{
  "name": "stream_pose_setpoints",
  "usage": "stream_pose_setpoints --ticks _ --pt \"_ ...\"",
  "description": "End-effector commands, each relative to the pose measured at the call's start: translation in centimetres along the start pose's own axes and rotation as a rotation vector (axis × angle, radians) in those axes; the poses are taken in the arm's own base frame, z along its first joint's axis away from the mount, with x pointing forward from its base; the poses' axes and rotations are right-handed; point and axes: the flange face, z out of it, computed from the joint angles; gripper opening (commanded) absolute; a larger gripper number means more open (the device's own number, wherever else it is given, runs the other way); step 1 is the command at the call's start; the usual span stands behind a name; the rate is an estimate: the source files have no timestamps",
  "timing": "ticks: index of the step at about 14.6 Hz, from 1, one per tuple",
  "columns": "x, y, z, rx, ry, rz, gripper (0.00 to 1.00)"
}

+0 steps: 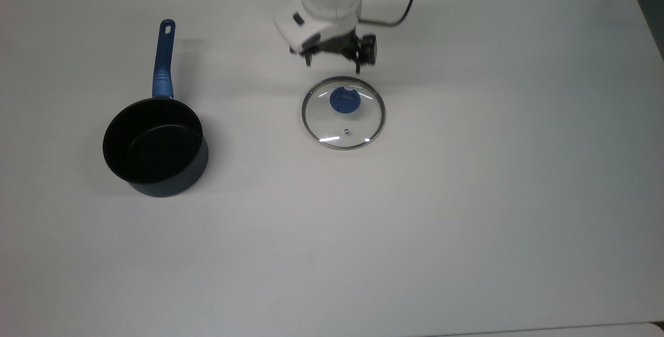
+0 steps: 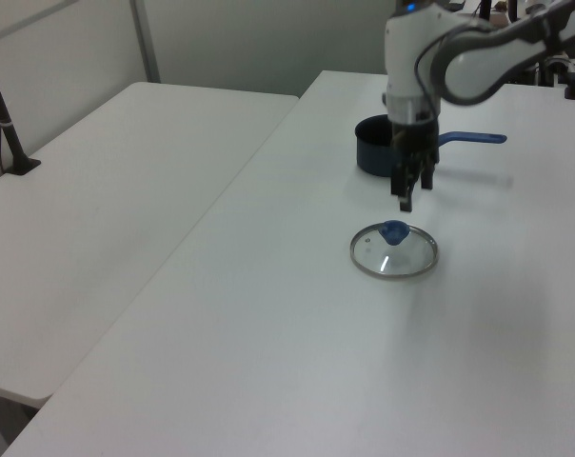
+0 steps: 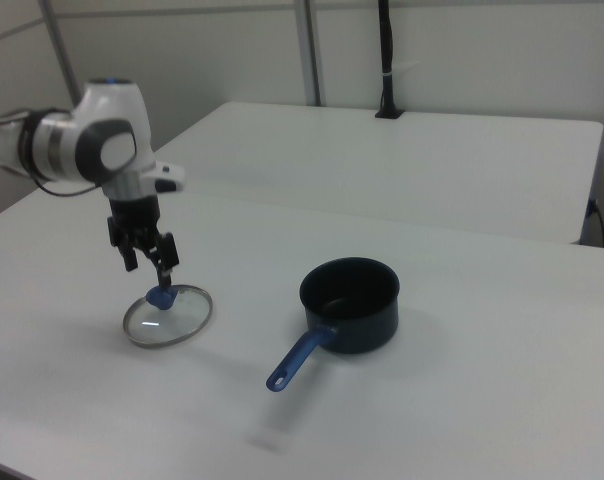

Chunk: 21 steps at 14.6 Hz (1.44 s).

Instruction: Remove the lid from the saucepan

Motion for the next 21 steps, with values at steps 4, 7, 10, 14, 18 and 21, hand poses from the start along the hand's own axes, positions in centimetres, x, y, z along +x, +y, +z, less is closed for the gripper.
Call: stream_pose_setpoints --ticks 4,7,10,14,18,21 --pt "0.4 8.4 -11.8 -0.006 0.001 -0.062 1.0" --pt "0.5 10.7 -12.9 -0.003 0.023 -0.054 1.0" --pt "0.6 11.2 -13.0 -0.009 0.031 -0.053 1.0" --pt "0.5 12.4 -14.2 -0.01 0.053 -0.034 1.0" --pt "0.5 14.2 -16.0 -0.006 0.083 -0.004 1.0" --pt "0.6 14.9 -16.5 -0.006 0.094 0.01 1.0"
